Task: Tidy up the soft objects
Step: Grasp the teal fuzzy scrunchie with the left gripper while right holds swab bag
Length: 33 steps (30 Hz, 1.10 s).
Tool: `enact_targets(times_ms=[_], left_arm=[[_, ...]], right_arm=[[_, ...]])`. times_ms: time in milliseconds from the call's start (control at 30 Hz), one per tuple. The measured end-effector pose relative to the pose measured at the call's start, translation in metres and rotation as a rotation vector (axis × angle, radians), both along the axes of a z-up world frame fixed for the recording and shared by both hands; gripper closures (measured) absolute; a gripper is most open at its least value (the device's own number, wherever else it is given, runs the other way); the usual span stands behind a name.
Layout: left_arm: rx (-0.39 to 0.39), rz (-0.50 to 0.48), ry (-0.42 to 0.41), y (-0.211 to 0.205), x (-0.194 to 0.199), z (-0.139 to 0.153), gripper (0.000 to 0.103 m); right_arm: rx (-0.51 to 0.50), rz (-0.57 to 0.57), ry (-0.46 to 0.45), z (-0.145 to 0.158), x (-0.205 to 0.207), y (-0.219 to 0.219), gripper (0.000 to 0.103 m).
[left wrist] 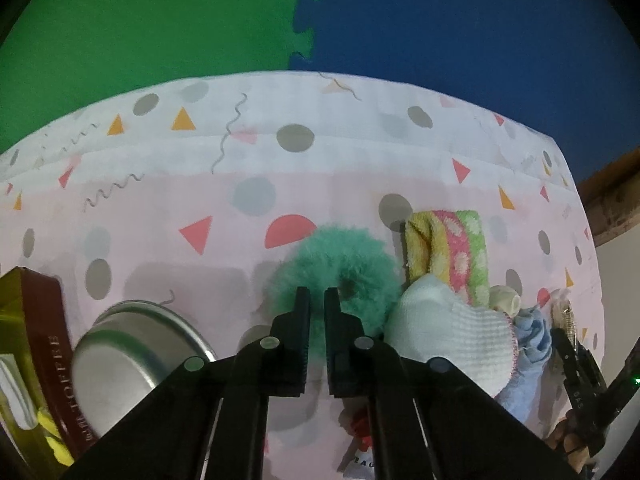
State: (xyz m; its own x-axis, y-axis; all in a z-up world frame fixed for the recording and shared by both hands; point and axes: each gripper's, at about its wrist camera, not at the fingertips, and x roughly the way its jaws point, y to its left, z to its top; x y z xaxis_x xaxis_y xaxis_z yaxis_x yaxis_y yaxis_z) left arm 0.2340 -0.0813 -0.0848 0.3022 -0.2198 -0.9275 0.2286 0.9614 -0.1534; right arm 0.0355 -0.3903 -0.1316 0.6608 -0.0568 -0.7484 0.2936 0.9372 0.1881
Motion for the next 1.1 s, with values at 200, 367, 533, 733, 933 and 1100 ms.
enact_targets(times_ms=[200, 367, 533, 733, 933, 1100], left_arm=[[0.004, -0.008, 0.0, -0.001, -0.001, 0.004, 0.099], [0.033, 0.036, -0.003, 0.0, 0.005, -0.004, 0.076], [0.028, 0.043, -0.001, -0.002, 0.013, -0.008, 0.062], [0.041, 0.045, 0.059, -0.009, 0.022, -0.026, 0.078], [0.023, 0.048, 0.068, -0.007, 0.022, -0.025, 0.089], [0.017, 0.074, 0.056, 0.003, 0.017, -0.014, 0.089]], right_arm=[[0.009, 0.0, -0.004, 0.0, 0.0, -0.001, 0.07], [0.02, -0.001, -0.009, 0.0, -0.001, -0.002, 0.07], [0.027, -0.001, -0.011, 0.0, -0.001, -0.003, 0.07], [0.038, -0.001, -0.015, -0.001, -0.002, -0.005, 0.07], [0.041, -0.002, -0.015, -0.001, -0.002, -0.005, 0.07], [0.042, -0.002, -0.016, -0.001, -0.002, -0.005, 0.07]])
